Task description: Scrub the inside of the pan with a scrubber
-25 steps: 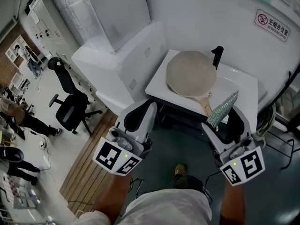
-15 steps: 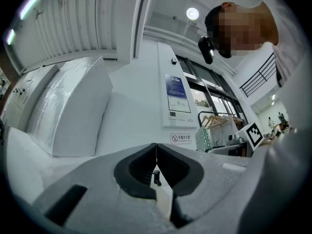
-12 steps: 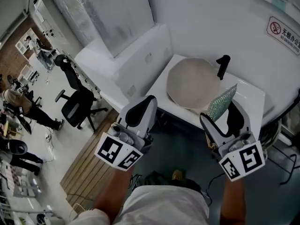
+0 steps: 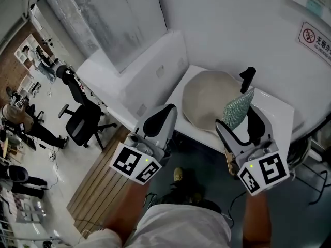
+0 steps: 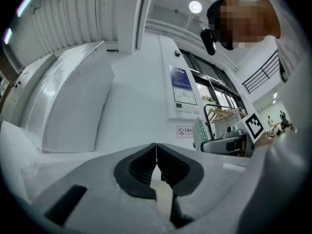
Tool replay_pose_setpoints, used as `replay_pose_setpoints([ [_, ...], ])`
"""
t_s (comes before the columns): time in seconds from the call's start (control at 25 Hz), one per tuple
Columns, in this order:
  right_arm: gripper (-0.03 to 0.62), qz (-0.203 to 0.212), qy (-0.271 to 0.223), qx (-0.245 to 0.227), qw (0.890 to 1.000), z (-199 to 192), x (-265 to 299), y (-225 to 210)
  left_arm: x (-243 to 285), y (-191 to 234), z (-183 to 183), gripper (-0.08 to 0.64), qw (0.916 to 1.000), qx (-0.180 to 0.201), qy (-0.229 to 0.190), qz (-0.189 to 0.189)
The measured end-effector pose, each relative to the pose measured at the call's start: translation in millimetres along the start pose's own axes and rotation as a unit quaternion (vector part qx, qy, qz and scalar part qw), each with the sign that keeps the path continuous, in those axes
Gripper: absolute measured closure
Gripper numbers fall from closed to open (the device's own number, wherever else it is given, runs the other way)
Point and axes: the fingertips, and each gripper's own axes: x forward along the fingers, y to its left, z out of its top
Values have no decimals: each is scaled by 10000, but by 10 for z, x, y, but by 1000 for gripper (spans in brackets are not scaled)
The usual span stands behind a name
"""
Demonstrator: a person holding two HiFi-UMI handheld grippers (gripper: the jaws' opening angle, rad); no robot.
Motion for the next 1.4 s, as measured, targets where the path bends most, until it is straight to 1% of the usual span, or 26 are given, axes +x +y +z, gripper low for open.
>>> replay_pose_setpoints([
  [0.32, 239, -186, 258, -184, 9993, -73, 657, -311, 510, 566, -271, 543, 9998, -21, 146, -117],
  [0.52, 239, -347, 480, -159, 9981, -250, 1070, -477, 800, 951, -452, 543, 9994, -136, 241, -215],
  [0.76, 239, -539, 782, -139, 9954, -471, 1467, -566, 1043, 1276, -681, 541, 9980, -244, 427, -396],
  [0.96, 239, -749, 1065, -157, 9914, -661, 1718, -642, 1224, 1487, -1003, 541, 9952, -410, 717, -534],
  [1.2, 240, -965, 1541, -133, 9832, -1023, 1893, -775, 1410, 1651, -1442, 540, 9890, -558, 1245, -573],
  [1.4, 239, -1005, 1851, 13, 9776, -1310, 1977, -925, 1522, 1723, -1751, 540, 9829, -525, 1682, -537],
])
